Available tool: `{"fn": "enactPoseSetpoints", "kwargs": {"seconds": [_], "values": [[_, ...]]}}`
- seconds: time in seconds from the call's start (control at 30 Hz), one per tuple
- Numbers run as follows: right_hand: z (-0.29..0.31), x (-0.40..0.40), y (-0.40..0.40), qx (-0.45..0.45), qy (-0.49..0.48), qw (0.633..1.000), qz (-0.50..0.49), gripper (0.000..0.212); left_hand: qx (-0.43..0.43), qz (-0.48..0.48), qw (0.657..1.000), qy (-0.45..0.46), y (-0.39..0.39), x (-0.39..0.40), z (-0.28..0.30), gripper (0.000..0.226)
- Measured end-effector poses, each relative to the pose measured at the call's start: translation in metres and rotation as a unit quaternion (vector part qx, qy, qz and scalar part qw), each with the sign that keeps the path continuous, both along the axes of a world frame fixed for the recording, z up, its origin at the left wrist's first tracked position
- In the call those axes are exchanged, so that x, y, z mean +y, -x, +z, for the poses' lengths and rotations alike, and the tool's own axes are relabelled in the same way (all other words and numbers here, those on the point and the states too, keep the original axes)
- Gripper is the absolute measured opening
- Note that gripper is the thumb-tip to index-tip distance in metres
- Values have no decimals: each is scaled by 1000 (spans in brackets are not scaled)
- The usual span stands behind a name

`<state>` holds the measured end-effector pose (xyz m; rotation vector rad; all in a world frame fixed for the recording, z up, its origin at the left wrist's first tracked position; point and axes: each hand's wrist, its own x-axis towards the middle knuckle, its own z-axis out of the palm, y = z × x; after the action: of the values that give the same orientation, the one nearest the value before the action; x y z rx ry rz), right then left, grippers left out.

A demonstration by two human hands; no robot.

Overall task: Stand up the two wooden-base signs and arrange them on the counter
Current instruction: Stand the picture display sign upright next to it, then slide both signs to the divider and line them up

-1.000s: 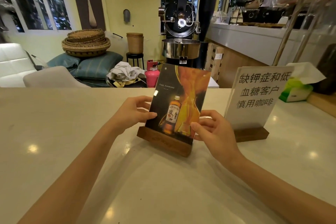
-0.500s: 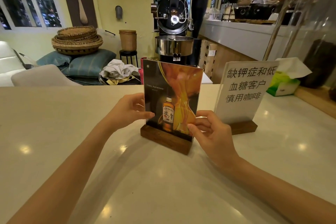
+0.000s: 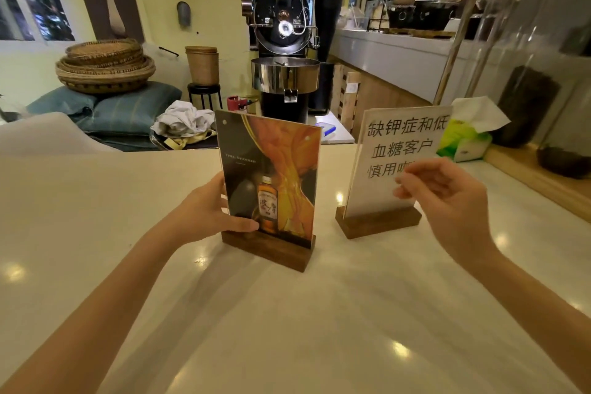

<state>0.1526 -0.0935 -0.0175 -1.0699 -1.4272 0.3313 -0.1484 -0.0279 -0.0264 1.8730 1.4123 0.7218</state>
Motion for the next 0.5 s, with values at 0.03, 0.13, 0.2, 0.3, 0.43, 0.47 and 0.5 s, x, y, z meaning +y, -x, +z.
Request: {"fn": "enactPoseSetpoints", "kwargs": {"seconds": [0.03, 0.13, 0.2, 0.3, 0.43, 0.47, 0.5], "values": [[4, 1, -15, 11, 3, 1000, -25, 25, -3, 9, 1000, -4, -3, -1, 0, 86], [6, 18, -50, 15, 87, 994, -68, 28, -12, 57, 998, -36, -12, -7, -5, 85], [3, 33, -61, 1, 179, 983, -50, 43, -11, 89, 993, -73, -16, -12, -10, 85], [1, 51, -66, -17, 288, 957, 32, 52, 10, 130, 985, -110, -22, -18, -19, 83], [5, 65, -75, -67, 336, 934, 104, 45, 27, 167, 977, -129, -28, -21, -24, 78], [6, 66, -78, -75, 341, 930, 110, 42, 31, 168, 976, -131, -29, -21, -24, 77], [8, 67, -80, -78, 345, 929, 113, 41, 32, 170, 976, -129, -30, -19, -23, 76]]}}
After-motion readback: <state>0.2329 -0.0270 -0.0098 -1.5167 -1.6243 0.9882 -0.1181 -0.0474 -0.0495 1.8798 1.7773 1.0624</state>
